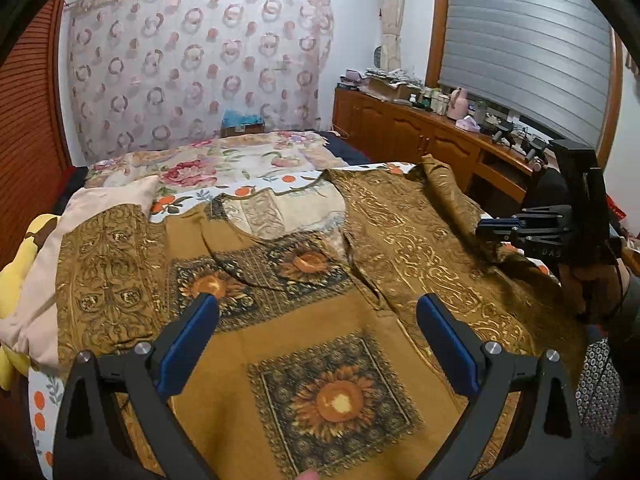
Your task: Fold small clothes
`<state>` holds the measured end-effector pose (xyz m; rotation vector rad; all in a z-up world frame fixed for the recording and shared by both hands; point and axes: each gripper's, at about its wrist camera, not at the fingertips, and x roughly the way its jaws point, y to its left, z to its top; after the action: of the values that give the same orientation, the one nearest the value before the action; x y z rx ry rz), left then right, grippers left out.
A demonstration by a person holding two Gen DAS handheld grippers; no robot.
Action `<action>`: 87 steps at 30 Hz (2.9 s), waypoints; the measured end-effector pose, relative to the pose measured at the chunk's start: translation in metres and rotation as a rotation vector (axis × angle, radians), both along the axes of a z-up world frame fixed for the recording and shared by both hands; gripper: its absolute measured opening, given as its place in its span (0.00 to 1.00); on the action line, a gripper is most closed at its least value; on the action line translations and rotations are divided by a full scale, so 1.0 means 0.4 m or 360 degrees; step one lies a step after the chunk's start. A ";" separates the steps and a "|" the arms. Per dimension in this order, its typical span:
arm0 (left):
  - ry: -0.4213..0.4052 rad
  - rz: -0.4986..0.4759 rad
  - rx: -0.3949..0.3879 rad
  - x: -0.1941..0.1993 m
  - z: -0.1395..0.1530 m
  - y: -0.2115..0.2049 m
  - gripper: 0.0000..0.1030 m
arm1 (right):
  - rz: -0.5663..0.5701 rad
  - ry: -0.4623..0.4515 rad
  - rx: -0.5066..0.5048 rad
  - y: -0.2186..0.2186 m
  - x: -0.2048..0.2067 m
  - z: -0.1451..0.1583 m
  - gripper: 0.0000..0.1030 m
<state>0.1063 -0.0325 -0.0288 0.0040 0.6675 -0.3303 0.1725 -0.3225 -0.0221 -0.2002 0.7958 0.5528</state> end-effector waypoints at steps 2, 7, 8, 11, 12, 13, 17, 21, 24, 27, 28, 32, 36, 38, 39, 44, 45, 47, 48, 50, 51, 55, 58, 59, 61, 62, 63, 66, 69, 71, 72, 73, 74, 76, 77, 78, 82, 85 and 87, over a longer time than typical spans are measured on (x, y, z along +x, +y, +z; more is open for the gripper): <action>-0.0003 -0.0024 0.0008 -0.010 0.000 -0.014 0.97 | -0.0008 -0.0006 -0.0004 -0.010 -0.009 0.004 0.17; -0.0027 -0.0051 0.0002 -0.034 0.009 -0.045 0.97 | -0.0072 -0.0063 0.0024 -0.066 -0.034 0.042 0.38; -0.0033 -0.0057 -0.0001 -0.037 0.010 -0.050 0.97 | -0.0094 -0.0079 0.0026 -0.076 -0.036 0.048 0.40; -0.0039 -0.0069 -0.0006 -0.043 0.013 -0.063 0.97 | -0.0173 -0.0091 0.0039 -0.116 -0.028 0.057 0.42; -0.0040 -0.0071 -0.0005 -0.045 0.013 -0.067 0.97 | -0.0222 -0.0088 0.0039 -0.135 -0.017 0.055 0.43; -0.0040 -0.0072 -0.0005 -0.048 0.012 -0.071 0.97 | -0.0252 -0.0083 0.0035 -0.147 -0.009 0.052 0.43; -0.0028 -0.0068 -0.0005 -0.050 0.006 -0.078 0.97 | -0.0394 0.0042 0.0021 -0.186 0.059 0.001 0.43; -0.0019 -0.0063 0.0001 -0.050 0.001 -0.077 0.97 | -0.0472 0.0172 0.0077 -0.204 0.114 -0.046 0.43; -0.0016 -0.0057 0.0002 -0.052 -0.001 -0.076 0.97 | -0.0493 0.0220 0.0104 -0.210 0.136 -0.066 0.43; -0.0010 -0.0051 -0.0004 -0.052 -0.005 -0.072 0.97 | -0.0490 0.0199 0.0046 -0.199 0.147 -0.072 0.43; -0.0009 -0.0048 -0.0005 -0.052 -0.005 -0.071 0.97 | -0.0484 0.0188 0.0010 -0.190 0.151 -0.072 0.42; -0.0007 -0.0039 -0.0010 -0.053 -0.007 -0.066 0.97 | -0.0426 0.0154 -0.0062 -0.163 0.160 -0.076 0.10; -0.0009 -0.0028 -0.0014 -0.053 -0.005 -0.057 0.97 | -0.0370 0.0132 -0.0061 -0.142 0.170 -0.063 0.02; -0.0014 -0.0017 -0.0018 -0.055 -0.002 -0.051 0.97 | -0.0336 0.0089 -0.0025 -0.127 0.169 -0.036 0.02; -0.0015 -0.0012 -0.0021 -0.055 -0.001 -0.049 0.97 | -0.0319 0.0063 -0.0013 -0.115 0.169 -0.019 0.02; -0.0020 0.0014 -0.0039 -0.055 0.004 -0.029 0.97 | -0.0153 -0.0022 0.0058 -0.013 0.164 0.055 0.02; -0.0019 0.0020 -0.0043 -0.055 0.005 -0.025 0.97 | -0.0098 -0.0036 0.0076 0.015 0.159 0.068 0.02; -0.0020 0.0027 -0.0046 -0.056 0.005 -0.020 0.97 | -0.0019 -0.0057 0.0084 0.058 0.152 0.087 0.02; -0.0019 0.0031 -0.0048 -0.057 0.004 -0.016 0.97 | 0.0020 -0.0070 0.0085 0.082 0.146 0.095 0.04; -0.0020 0.0036 -0.0052 -0.057 0.006 -0.012 0.97 | 0.0051 -0.0075 0.0079 0.111 0.141 0.100 0.14; -0.0021 0.0039 -0.0054 -0.058 0.007 -0.008 0.97 | 0.0060 -0.0069 0.0081 0.121 0.142 0.100 0.21; -0.0028 0.0060 -0.0065 -0.061 0.009 0.010 0.97 | 0.0040 -0.0079 0.0067 0.114 0.146 0.098 0.34; -0.0028 0.0082 -0.0073 -0.058 0.010 0.025 0.97 | -0.0016 -0.0081 0.0025 0.085 0.151 0.088 0.40; -0.0027 0.0091 -0.0073 -0.056 0.011 0.028 0.97 | -0.0034 -0.0077 0.0006 0.077 0.152 0.084 0.40; -0.0028 0.0109 -0.0073 -0.051 0.012 0.040 0.97 | -0.0076 -0.0051 -0.0036 0.056 0.160 0.067 0.40; -0.0030 0.0117 -0.0068 -0.049 0.014 0.049 0.97 | -0.0093 -0.0032 -0.0055 0.047 0.164 0.055 0.40; -0.0033 0.0126 -0.0060 -0.045 0.016 0.056 0.97 | -0.0108 -0.0018 -0.0072 0.041 0.167 0.043 0.40; -0.0039 0.0165 -0.0045 -0.028 0.023 0.089 0.97 | -0.0142 0.0006 -0.0101 0.024 0.181 0.017 0.40; -0.0028 0.0211 -0.0027 -0.003 0.025 0.130 0.97 | -0.0162 0.0018 -0.0112 0.016 0.202 -0.005 0.46; -0.0022 0.0242 -0.0017 0.014 0.024 0.161 0.97 | -0.0171 0.0033 -0.0128 0.014 0.218 -0.024 0.47; -0.0018 0.0256 -0.0015 0.023 0.023 0.175 0.97 | -0.0168 0.0040 -0.0137 0.015 0.223 -0.031 0.47; -0.0011 0.0270 -0.0015 0.030 0.020 0.187 0.97 | -0.0168 0.0048 -0.0154 0.016 0.231 -0.041 0.47; -0.0001 0.0284 -0.0017 0.039 0.017 0.201 0.97 | -0.0174 0.0059 -0.0180 0.016 0.240 -0.055 0.47; 0.0022 0.0316 -0.0025 0.061 0.010 0.231 0.97 | -0.0190 0.0074 -0.0207 0.016 0.249 -0.074 0.47; 0.0029 0.0325 -0.0025 0.068 0.008 0.239 0.97 | -0.0196 0.0090 -0.0211 0.015 0.253 -0.085 0.47; 0.0037 0.0344 -0.0022 0.079 0.003 0.255 0.97 | -0.0198 0.0102 -0.0206 0.014 0.255 -0.095 0.47; 0.0067 0.0407 0.0012 0.116 -0.017 0.299 0.97 | -0.0202 0.0097 -0.0182 0.006 0.250 -0.096 0.48; 0.0102 0.0473 0.0023 0.144 -0.033 0.339 0.97 | -0.0207 0.0103 -0.0177 0.005 0.250 -0.098 0.50; 0.0128 0.0509 0.0022 0.163 -0.041 0.364 0.97 | -0.0208 0.0112 -0.0164 0.001 0.250 -0.098 0.51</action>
<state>0.1716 0.1131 -0.0451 -0.1024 0.7375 -0.0177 0.2724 -0.3222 -0.0611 -0.2229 0.9001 0.3976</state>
